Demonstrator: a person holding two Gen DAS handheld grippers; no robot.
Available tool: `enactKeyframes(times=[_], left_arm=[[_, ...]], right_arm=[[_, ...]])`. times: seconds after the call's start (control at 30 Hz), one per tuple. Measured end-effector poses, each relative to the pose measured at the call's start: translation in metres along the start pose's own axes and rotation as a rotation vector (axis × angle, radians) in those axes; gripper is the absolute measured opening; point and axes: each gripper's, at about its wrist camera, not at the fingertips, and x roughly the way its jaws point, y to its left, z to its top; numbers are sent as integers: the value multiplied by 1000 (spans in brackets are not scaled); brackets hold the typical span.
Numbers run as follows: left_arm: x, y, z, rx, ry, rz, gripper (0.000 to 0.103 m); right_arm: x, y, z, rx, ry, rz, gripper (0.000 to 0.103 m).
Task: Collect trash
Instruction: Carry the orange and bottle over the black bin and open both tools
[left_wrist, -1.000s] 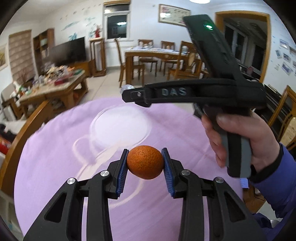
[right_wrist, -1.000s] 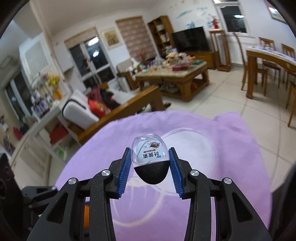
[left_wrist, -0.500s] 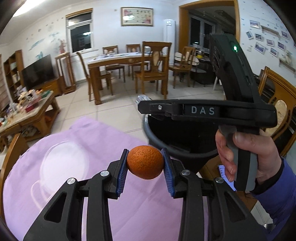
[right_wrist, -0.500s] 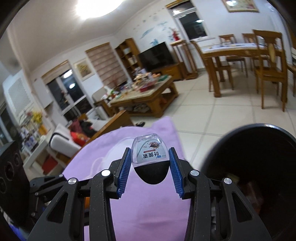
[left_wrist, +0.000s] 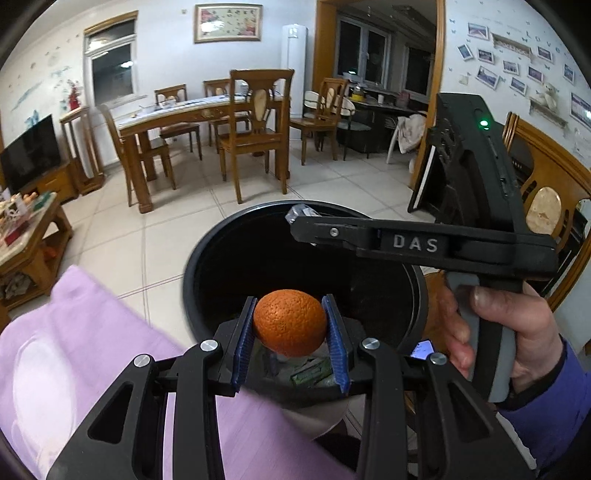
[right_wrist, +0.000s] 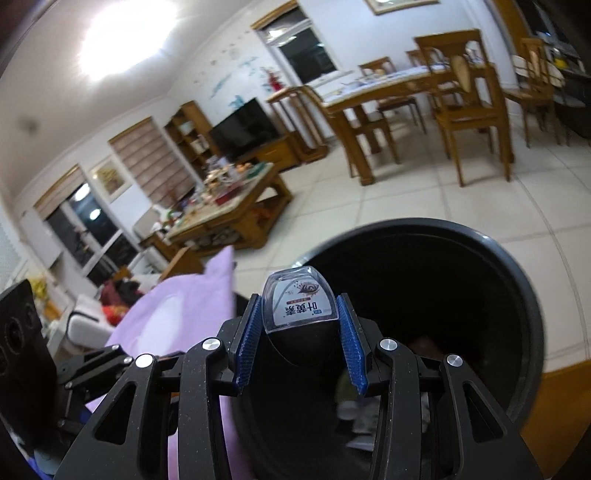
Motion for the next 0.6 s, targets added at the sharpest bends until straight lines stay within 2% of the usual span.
enactKeyframes(times=[0.13,0.37,0.6], left_arm=[[26,0,11,0,19,-17,35],[63,-3,20,0,69,-37,35],[88,0,21,-8,114,-44,35]], right_arm=[[-1,-29,-1,32,5,-37,41],[7,-58,-5,55,44,-85,41],[21,-60,-6,64,71,-98,41]])
